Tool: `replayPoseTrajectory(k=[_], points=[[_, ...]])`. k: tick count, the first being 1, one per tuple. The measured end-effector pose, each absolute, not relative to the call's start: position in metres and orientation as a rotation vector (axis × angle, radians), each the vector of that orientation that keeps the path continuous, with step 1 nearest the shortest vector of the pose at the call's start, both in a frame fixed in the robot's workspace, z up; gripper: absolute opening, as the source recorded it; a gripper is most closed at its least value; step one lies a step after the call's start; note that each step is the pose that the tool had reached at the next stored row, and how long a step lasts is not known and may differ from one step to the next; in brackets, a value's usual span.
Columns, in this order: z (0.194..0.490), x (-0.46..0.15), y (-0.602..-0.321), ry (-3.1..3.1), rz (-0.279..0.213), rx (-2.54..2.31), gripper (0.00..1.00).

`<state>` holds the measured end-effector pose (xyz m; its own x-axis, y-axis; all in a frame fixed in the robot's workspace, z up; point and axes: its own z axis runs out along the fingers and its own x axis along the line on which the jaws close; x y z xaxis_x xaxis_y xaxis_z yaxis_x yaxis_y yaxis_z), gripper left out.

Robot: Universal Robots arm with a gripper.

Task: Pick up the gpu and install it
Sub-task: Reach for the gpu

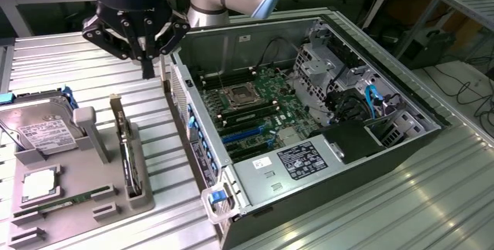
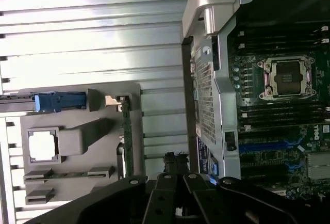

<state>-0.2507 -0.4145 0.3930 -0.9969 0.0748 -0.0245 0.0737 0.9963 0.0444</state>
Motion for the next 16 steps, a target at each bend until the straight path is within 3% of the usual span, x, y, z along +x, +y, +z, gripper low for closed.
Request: replayPoseTrajectory(k=[16], points=[[0.393, -0.293, -0.426, 3.113, 0.068, 0.114, 0.11]])
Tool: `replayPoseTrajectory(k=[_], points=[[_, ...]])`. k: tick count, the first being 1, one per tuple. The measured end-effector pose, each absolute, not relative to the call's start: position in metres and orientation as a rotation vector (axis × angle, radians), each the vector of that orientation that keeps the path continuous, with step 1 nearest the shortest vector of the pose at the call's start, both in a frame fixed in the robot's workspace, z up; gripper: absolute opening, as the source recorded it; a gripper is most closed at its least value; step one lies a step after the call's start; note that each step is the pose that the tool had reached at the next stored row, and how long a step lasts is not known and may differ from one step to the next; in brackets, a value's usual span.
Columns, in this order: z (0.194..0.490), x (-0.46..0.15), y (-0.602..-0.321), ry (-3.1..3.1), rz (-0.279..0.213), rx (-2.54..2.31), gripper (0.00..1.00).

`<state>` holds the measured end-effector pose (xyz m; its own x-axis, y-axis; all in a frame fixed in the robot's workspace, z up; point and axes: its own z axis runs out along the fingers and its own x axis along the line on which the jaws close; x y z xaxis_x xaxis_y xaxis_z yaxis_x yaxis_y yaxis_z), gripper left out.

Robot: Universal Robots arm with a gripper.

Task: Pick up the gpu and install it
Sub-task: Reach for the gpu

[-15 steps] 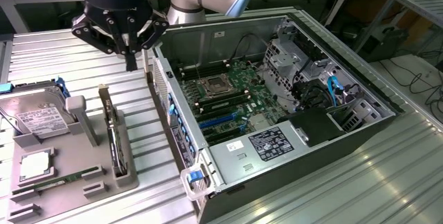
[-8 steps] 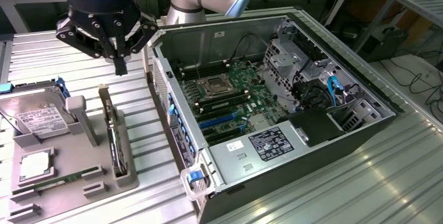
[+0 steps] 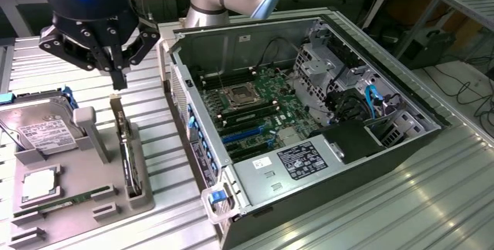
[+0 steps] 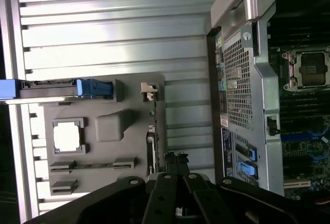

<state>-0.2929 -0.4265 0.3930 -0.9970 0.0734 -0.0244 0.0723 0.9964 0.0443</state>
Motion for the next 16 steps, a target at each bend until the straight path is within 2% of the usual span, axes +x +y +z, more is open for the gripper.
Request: replayPoseTrajectory(k=[16], points=[[0.393, -0.322, -0.429, 3.113, 0.068, 0.113, 0.11]])
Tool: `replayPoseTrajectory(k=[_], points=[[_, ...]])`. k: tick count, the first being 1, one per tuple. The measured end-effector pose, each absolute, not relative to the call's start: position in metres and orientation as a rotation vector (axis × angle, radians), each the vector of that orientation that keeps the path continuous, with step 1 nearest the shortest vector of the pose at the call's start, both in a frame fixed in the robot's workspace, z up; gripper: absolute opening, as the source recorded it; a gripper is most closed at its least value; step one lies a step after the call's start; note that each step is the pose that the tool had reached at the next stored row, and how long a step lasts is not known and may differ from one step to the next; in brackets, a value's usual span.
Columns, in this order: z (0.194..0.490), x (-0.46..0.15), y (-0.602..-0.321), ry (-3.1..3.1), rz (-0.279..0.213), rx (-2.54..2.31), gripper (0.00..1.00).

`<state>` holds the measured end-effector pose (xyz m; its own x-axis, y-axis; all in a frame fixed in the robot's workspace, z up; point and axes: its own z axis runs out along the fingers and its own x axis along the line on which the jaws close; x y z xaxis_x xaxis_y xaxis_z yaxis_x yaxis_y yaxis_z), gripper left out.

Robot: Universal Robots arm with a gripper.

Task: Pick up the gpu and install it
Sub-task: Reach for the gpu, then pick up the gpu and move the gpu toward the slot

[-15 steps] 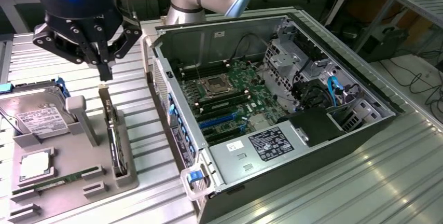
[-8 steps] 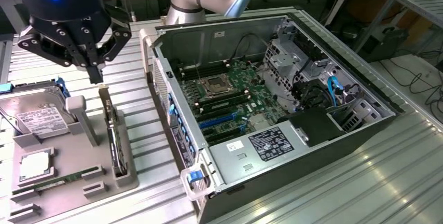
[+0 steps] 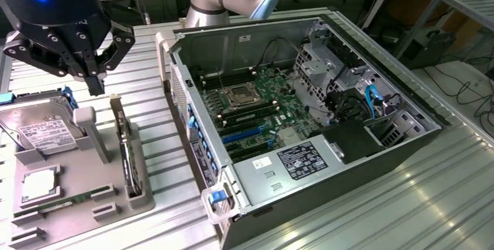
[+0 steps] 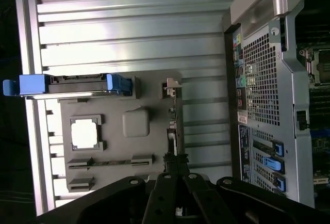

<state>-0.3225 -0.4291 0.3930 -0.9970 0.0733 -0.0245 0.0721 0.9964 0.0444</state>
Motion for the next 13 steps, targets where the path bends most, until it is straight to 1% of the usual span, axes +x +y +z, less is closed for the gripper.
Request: replayPoseTrajectory(k=[13], points=[[0.3930, -0.3230, -0.4291, 3.113, 0.068, 0.113, 0.11]])
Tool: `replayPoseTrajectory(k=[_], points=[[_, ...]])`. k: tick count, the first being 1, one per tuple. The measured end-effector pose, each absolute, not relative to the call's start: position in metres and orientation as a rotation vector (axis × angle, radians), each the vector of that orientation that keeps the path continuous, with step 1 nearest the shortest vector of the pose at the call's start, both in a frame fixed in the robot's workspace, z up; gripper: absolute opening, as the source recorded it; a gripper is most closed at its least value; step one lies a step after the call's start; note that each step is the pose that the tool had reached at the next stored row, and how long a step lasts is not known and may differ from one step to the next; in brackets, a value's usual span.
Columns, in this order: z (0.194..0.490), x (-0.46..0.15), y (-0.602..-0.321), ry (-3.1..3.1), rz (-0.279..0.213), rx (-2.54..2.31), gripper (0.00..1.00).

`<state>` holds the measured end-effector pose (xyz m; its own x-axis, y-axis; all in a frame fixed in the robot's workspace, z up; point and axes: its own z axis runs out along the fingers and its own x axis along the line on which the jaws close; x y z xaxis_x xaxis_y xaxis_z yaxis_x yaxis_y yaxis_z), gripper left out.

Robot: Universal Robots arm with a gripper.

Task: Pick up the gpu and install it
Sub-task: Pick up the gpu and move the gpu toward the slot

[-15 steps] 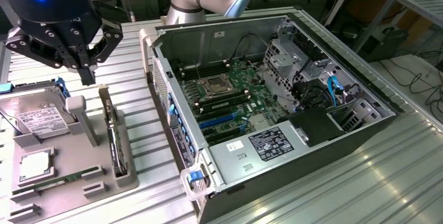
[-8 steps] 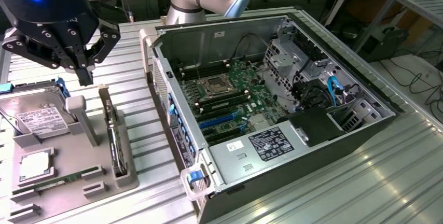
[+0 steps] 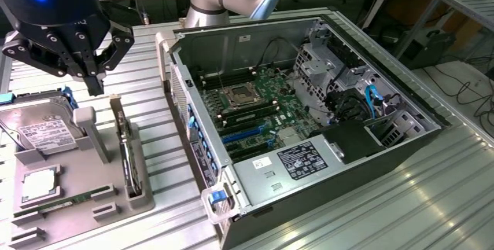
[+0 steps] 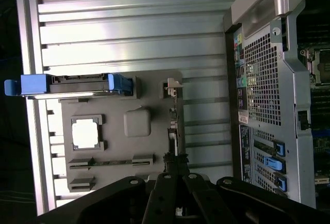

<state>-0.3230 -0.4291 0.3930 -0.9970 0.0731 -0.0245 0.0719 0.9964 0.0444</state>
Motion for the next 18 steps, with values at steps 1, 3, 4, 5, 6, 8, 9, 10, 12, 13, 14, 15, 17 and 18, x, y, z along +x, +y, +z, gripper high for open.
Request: replayPoseTrajectory(k=[1, 3, 4, 5, 6, 8, 9, 10, 12, 13, 14, 15, 17, 18], points=[[0.3930, -0.3230, -0.4291, 3.113, 0.068, 0.113, 0.11], [0.3930, -0.3230, -0.4291, 3.113, 0.068, 0.113, 0.11], [0.3930, -0.3230, -0.4292, 3.113, 0.068, 0.113, 0.17], [0.3930, -0.3230, -0.4291, 3.113, 0.068, 0.113, 0.30], [0.3930, -0.3230, -0.4291, 3.113, 0.068, 0.113, 0.36], [0.3930, -0.3230, -0.4292, 3.113, 0.068, 0.113, 0.48], [0.3930, -0.3230, -0.4292, 3.113, 0.068, 0.113, 0.54], [0.3930, -0.3230, -0.4291, 3.113, 0.068, 0.113, 0.54], [0.3930, -0.3230, -0.4291, 3.113, 0.068, 0.113, 0.60], [0.3930, -0.3230, -0.4292, 3.113, 0.068, 0.113, 0.66], [0.3930, -0.3230, -0.4291, 3.113, 0.068, 0.113, 0.66], [0.3930, -0.3230, -0.4291, 3.113, 0.068, 0.113, 0.66], [0.3927, -0.3227, -0.4290, 3.113, 0.068, 0.104, 0.66], [0.3925, -0.3224, -0.4290, 3.113, 0.068, 0.099, 0.66]])
